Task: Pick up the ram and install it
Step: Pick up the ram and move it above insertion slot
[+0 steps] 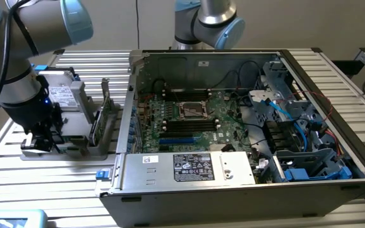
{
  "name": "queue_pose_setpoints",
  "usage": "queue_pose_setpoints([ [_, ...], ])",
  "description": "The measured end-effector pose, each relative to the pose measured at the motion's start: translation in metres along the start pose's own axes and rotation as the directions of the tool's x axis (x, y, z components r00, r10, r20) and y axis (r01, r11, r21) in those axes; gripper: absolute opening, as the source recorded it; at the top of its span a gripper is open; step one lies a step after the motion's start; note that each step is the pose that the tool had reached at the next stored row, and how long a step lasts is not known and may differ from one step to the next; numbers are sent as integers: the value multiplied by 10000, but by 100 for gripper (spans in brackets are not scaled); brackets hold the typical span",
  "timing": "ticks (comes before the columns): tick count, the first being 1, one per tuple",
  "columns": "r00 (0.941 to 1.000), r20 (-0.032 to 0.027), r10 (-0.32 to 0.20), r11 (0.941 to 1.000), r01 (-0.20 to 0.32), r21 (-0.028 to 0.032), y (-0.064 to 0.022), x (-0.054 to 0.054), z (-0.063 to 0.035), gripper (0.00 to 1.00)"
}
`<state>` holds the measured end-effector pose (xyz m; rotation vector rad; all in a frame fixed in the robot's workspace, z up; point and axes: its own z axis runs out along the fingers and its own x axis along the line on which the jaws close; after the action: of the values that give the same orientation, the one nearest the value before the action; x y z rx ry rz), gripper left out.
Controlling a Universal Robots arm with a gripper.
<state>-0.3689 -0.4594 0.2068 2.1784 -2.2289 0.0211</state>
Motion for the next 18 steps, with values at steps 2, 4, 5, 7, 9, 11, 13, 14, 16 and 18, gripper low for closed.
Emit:
queue_pose_setpoints([
  [2, 10000, 0, 0, 10000, 0, 1, 0, 0, 14, 36],
  [4, 10000, 1, 0, 10000, 0, 1, 0, -1, 28, 36],
  [5, 10000, 1, 0, 10000, 0, 0, 0, -1, 35, 36],
  [7, 10000, 0, 0, 10000, 0, -1, 1, -1, 49, 36],
  [9, 10000, 1, 0, 10000, 0, -1, 4, -1, 64, 36],
  [11, 10000, 3, 0, 10000, 0, 1, 8, -2, 86, 28],
  [13, 10000, 6, 0, 10000, 0, 0, 13, -2, 102, 22],
  [14, 10000, 10, 0, 10000, 0, -1, 14, -3, 102, 16],
  [16, 10000, 35, 0, 10000, 0, 0, 16, -2, 83, 14],
  [18, 10000, 66, 1, 10000, -1, -1, 18, -1, 26, 14],
])
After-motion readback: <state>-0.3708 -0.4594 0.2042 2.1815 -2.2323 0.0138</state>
